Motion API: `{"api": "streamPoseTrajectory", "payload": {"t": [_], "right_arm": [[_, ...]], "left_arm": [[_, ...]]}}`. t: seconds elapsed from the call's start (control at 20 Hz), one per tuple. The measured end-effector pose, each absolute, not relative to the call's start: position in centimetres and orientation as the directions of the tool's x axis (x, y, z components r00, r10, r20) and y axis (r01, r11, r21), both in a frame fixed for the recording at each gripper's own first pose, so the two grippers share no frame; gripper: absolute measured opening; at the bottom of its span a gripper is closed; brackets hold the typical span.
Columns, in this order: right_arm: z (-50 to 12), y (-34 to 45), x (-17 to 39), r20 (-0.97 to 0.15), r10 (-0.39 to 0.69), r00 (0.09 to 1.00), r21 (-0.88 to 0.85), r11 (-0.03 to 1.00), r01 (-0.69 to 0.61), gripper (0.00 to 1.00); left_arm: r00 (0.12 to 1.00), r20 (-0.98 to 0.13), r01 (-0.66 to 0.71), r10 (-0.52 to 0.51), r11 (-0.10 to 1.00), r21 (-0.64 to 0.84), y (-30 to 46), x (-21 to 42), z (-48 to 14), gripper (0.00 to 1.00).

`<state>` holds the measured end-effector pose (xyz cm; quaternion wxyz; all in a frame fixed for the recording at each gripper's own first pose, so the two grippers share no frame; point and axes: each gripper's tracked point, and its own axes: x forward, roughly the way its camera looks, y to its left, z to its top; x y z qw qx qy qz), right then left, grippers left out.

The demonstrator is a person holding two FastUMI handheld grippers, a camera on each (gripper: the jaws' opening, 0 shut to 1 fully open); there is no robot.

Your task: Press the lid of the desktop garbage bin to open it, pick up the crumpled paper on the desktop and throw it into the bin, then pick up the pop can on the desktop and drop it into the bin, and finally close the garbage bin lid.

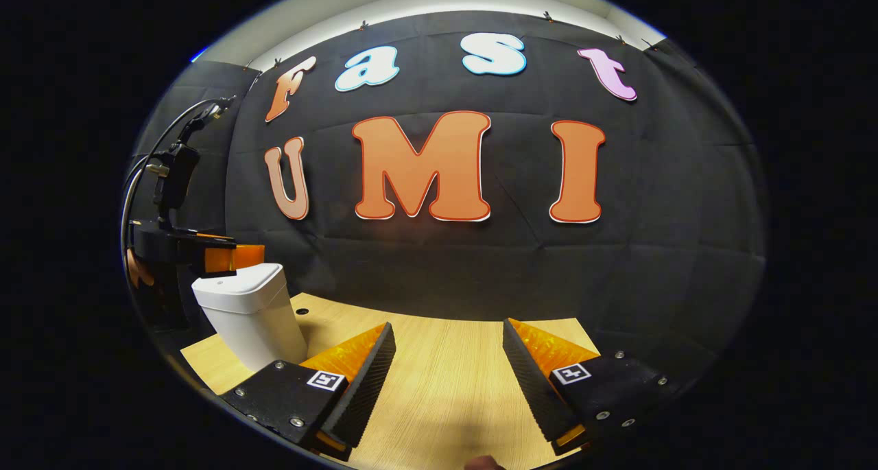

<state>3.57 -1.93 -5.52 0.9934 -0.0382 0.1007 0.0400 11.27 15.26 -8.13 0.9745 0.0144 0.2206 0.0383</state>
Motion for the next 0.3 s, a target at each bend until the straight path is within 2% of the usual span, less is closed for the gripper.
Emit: {"api": "streamPoseTrajectory", "payload": {"t": [0.05, 0.1, 0.15, 0.3], "right_arm": [[-5.5, -2.0, 3.5, -0.203, 0.069, 0.977, -0.069, 0.994, -0.085, 0.94], [-5.5, -2.0, 3.4, -0.204, 0.067, 0.977, -0.068, 0.994, -0.082, 0.94], [-5.6, -2.1, 3.4, -0.205, 0.063, 0.977, -0.067, 0.995, -0.079, 0.94], [-5.8, -1.9, 3.4, -0.207, 0.061, 0.976, -0.063, 0.995, -0.076, 0.94]], "left_arm": [[0.907, -0.416, -0.066, 0.07, 0.998, 0.024, 14.7, 11.1, -8.1, 0.97], [0.914, -0.401, -0.064, 0.061, 0.998, 0.006, 14.0, 10.9, -7.9, 1.0], [0.926, -0.375, -0.052, 0.046, 0.999, -0.007, 13.2, 10.8, -7.6, 0.97], [0.954, -0.297, -0.056, 0.048, 0.998, -0.019, 12.0, 10.5, -6.5, 0.96]]}}
